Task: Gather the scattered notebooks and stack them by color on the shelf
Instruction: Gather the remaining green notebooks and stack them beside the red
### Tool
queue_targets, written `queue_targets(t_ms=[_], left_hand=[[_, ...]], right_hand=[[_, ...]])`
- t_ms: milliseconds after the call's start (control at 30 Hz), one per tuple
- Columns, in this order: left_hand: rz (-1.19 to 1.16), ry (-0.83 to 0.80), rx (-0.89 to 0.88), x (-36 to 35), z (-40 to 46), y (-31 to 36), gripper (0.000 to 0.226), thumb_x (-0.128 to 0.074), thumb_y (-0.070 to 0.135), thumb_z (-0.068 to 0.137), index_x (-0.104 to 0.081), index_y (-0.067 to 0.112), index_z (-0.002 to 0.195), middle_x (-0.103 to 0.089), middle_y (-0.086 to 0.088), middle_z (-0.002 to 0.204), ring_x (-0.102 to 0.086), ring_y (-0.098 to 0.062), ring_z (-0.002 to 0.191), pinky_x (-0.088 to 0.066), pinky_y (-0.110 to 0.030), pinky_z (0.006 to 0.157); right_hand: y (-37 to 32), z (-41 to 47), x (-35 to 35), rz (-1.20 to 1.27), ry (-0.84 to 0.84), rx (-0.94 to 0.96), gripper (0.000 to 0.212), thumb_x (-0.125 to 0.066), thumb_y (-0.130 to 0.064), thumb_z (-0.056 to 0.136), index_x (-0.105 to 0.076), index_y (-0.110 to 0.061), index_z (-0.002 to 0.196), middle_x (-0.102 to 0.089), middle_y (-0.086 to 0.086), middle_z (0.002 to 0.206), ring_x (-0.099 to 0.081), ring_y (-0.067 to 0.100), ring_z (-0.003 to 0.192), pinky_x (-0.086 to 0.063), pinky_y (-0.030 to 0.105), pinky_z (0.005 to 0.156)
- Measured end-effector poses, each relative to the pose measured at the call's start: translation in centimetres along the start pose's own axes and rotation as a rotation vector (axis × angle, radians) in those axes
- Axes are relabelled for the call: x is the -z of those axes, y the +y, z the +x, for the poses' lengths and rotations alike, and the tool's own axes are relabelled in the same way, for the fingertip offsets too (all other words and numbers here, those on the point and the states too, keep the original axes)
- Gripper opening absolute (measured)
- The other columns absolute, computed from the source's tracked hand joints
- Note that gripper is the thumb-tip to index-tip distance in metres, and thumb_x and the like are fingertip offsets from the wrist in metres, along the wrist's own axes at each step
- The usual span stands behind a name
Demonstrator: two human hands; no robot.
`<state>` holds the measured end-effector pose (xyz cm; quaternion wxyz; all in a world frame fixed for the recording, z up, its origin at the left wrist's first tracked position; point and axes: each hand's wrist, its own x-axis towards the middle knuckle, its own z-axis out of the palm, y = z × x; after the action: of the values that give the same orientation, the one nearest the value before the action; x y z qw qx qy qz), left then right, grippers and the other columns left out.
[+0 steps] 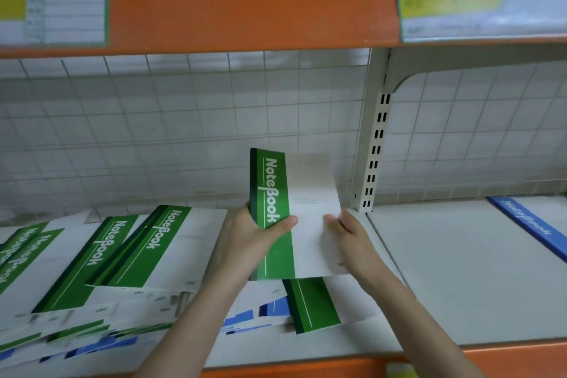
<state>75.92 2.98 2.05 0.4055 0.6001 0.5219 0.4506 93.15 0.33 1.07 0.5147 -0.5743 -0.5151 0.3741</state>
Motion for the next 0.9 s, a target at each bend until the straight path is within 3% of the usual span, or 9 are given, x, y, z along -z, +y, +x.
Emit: queue_targets(t_ms=[67,133,300,333,400,467,600,767,900], left_hand=[[-0.03,-0.049,0.032,-1.0,-0.1,1.1,0.035,-0.069,0.053,0.077,-0.061,0.031,0.103,-0.072,0.008,0.095,-0.068,-0.001,0.072,-0.051,-0.019,0.056],[-0.09,-0.062,0.127,-2.6,-0.5,1.9,0.03,-0.052,0.051,0.091,-0.056,0.028,0.109,-0.07,0.006,0.093,-0.069,-0.005,0.07,-0.049,-0.019,0.05],[-0.125,-0.124,0.244,-8.3,-1.5,3.1,0.043,-0.032,0.039,0.102,-0.039,0.02,0.14,-0.059,0.003,0.117,-0.059,-0.017,0.103,-0.049,-0.034,0.086],[-0.1,-0.152,0.25,-9.7,-1.7,3.3,0.042,-0.03,0.038,0.103,-0.039,0.019,0.14,-0.057,0.001,0.123,-0.056,-0.019,0.11,-0.047,-0.038,0.092],[-0.102,-0.227,0.255,-12.5,-2.1,3.9,0.031,-0.027,0.034,0.104,-0.047,0.019,0.123,-0.06,0.001,0.113,-0.059,-0.016,0.1,-0.049,-0.033,0.077],[-0.128,-0.288,0.267,-15.5,-2.6,4.9,0.025,-0.027,0.03,0.104,-0.05,0.021,0.102,-0.062,-0.001,0.1,-0.061,-0.015,0.088,-0.045,-0.027,0.066],[-0.13,-0.373,0.265,-22.0,-4.1,7.2,0.025,-0.031,0.025,0.103,-0.052,0.02,0.091,-0.063,-0.005,0.092,-0.062,-0.019,0.08,-0.046,-0.025,0.063],[-0.158,-0.521,0.253,-30.6,-6.9,9.6,0.023,-0.035,0.02,0.101,-0.054,0.016,0.09,-0.066,-0.013,0.093,-0.063,-0.025,0.078,-0.049,-0.028,0.063],[-0.159,-0.628,0.266,-37.3,-9.6,10.7,0.023,-0.036,0.023,0.101,-0.056,0.013,0.098,-0.067,-0.015,0.095,-0.065,-0.026,0.08,-0.05,-0.032,0.07]], right_hand=[[-0.3,-0.3,1.4,0.071,0.004,-0.14,0.02,-0.044,-0.024,0.099,-0.048,-0.015,0.082,-0.048,0.003,0.078,-0.046,0.017,0.071,-0.035,0.025,0.059],[-0.2,-0.8,3.2,0.113,0.044,-0.218,0.019,-0.047,-0.024,0.098,-0.048,-0.02,0.079,-0.049,0.001,0.081,-0.047,0.018,0.075,-0.035,0.028,0.066],[0.7,-2.2,9.1,0.094,0.155,-0.309,0.007,-0.048,-0.025,0.098,-0.044,-0.02,0.1,-0.048,-0.003,0.086,-0.047,0.013,0.074,-0.037,0.026,0.06],[1.0,-2.5,10.4,0.074,0.177,-0.328,0.01,-0.048,-0.027,0.098,-0.042,-0.021,0.104,-0.048,-0.005,0.088,-0.047,0.012,0.077,-0.038,0.027,0.063],[1.6,-3.1,13.1,0.055,0.242,-0.365,0.013,-0.049,-0.028,0.098,-0.042,-0.021,0.106,-0.047,-0.005,0.089,-0.048,0.014,0.08,-0.041,0.029,0.069],[2.0,-4.0,16.0,0.047,0.309,-0.393,0.013,-0.051,-0.028,0.097,-0.045,-0.02,0.105,-0.049,-0.002,0.089,-0.05,0.017,0.081,-0.041,0.027,0.063],[2.8,-6.4,22.4,0.022,0.418,-0.439,0.009,-0.049,-0.027,0.098,-0.046,-0.023,0.091,-0.05,-0.002,0.082,-0.049,0.013,0.071,-0.037,0.025,0.054],[4.5,-10.0,30.6,0.011,0.542,-0.455,0.027,-0.049,-0.011,0.096,-0.042,-0.015,0.071,-0.043,0.003,0.07,-0.042,0.016,0.059,-0.036,0.018,0.046],[6.4,-13.2,36.8,-0.03,0.63,-0.516,0.026,-0.047,-0.018,0.098,-0.043,-0.024,0.073,-0.05,0.002,0.085,-0.05,0.019,0.077,-0.043,0.026,0.067]])
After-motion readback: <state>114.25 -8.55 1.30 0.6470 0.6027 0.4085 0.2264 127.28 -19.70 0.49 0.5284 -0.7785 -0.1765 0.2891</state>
